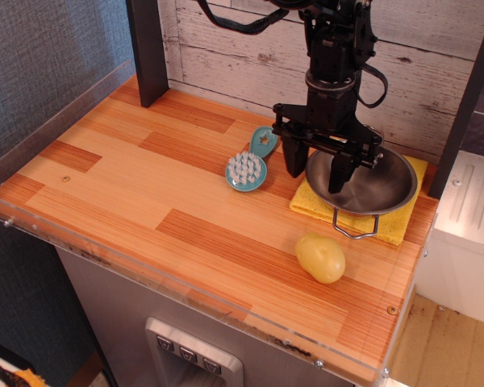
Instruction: Move the colander to the left of the blue brush
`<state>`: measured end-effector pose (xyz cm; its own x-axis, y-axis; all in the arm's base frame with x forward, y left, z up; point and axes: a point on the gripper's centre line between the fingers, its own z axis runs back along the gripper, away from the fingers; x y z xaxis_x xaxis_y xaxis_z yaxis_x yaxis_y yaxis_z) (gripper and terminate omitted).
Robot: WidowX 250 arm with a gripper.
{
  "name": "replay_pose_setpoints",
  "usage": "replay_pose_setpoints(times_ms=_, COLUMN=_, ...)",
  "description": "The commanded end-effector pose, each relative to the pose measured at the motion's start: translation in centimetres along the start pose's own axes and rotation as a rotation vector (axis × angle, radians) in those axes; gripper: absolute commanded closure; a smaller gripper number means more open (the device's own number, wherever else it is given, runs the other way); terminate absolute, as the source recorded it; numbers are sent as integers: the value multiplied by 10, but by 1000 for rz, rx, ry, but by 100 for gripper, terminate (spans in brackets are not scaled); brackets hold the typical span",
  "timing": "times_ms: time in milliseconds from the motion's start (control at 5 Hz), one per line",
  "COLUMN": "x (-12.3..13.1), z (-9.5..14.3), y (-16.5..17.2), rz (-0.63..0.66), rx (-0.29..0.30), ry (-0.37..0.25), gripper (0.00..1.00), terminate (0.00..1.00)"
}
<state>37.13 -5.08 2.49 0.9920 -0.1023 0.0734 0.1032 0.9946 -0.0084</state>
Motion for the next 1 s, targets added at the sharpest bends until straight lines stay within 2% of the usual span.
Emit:
replay_pose_setpoints(times_ms=0, x=3, z=25, y=-2, rz=-8, rx=-13, ry=-71, gripper=100, terminate=0)
replay_pose_setpoints(times_ms=200, x=4, z=29, y=-5, rz=-4, rx=-7, ry=-85, gripper=100, terminate=0)
replay_pose_setpoints(times_ms=400, x=9, z=40, y=-13, rz=7, rx=-46, ry=-134, gripper=100, terminate=0)
replay_pose_setpoints(times_ms=600, x=8, z=64, y=-8, rz=36, rx=-115, ry=-222, gripper=100, terminate=0)
replay_pose_setpoints(times_ms=800, x=-9, z=83, y=22, rz=96, rx=-105, ry=-266, gripper=100, terminate=0)
